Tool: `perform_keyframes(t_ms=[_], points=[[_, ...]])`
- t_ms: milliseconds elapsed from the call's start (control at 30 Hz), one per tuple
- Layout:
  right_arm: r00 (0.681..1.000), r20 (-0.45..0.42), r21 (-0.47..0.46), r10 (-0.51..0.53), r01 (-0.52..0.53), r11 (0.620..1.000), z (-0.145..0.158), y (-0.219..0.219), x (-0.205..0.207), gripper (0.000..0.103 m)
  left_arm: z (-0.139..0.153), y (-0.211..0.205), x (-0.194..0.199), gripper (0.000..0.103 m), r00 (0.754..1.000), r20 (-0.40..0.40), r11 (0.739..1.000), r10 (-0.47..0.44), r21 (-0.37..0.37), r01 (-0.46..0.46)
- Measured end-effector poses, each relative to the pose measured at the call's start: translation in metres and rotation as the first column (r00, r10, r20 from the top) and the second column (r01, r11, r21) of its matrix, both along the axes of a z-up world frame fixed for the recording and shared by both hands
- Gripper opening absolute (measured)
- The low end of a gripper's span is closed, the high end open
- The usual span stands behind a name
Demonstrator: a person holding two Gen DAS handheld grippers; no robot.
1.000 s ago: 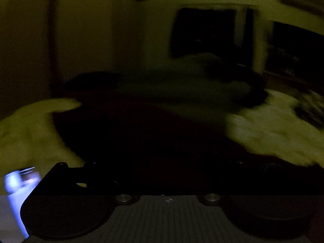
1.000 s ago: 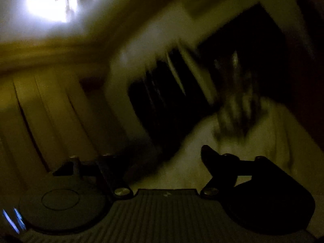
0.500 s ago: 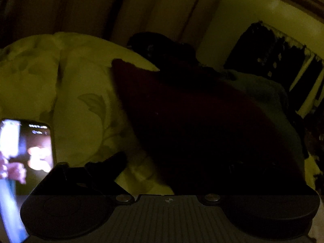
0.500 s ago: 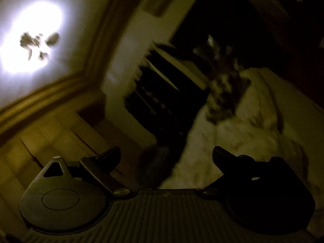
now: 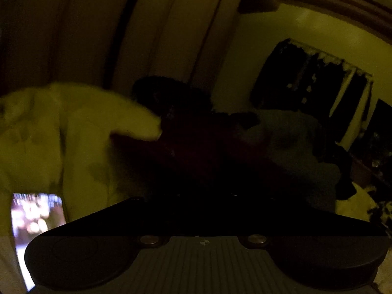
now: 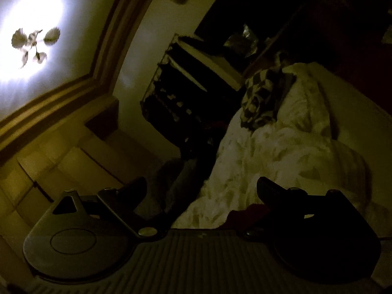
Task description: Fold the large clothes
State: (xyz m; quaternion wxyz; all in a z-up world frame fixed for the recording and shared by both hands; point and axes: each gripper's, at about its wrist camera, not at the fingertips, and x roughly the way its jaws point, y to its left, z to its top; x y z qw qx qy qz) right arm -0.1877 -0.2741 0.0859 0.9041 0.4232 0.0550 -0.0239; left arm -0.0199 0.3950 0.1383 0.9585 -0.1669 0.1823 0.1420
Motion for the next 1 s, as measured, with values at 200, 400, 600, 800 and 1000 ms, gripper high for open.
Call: perform_keyframes(t_ms=[200, 400, 600, 800, 1000], points=[[1.0, -0.019, 0.071, -0.005, 0.006, 0.997, -0.007, -0.007, 0.001, 0.097, 0.069, -0.11, -0.008, 0.057, 0.963, 0.098, 0.937, -0.252, 0.275, 0.217], [0.999, -0.033, 0.035, 0.023, -0.022, 0.999, -0.005, -0.001, 0.006, 0.097, 0.065, -0.283, 0.01, 0.058, 0.789, -0.013, 0.75, -0.614, 0.304, 0.588], [0.995, -0.099, 0.024, 0.026, -0.024, 0.999, -0.015, -0.005, 0.011, 0.097, -0.076, -0.422, 0.002, 0.103, 0.503, -0.457, 0.476, -0.733, 0.183, 0.86], [0.984, -0.165, 0.04, 0.062, -0.056, 0.998, -0.027, -0.01, 0.023, 0.097, -0.125, -0.435, -0.016, 0.103, 0.483, -0.583, 0.401, -0.654, 0.274, 0.874], [0.981, -0.179, -0.005, 0.074, -0.076, 0.997, -0.024, -0.004, 0.029, 0.097, -0.095, -0.384, -0.019, 0.103, 0.527, -0.501, 0.502, -0.687, 0.197, 0.842]])
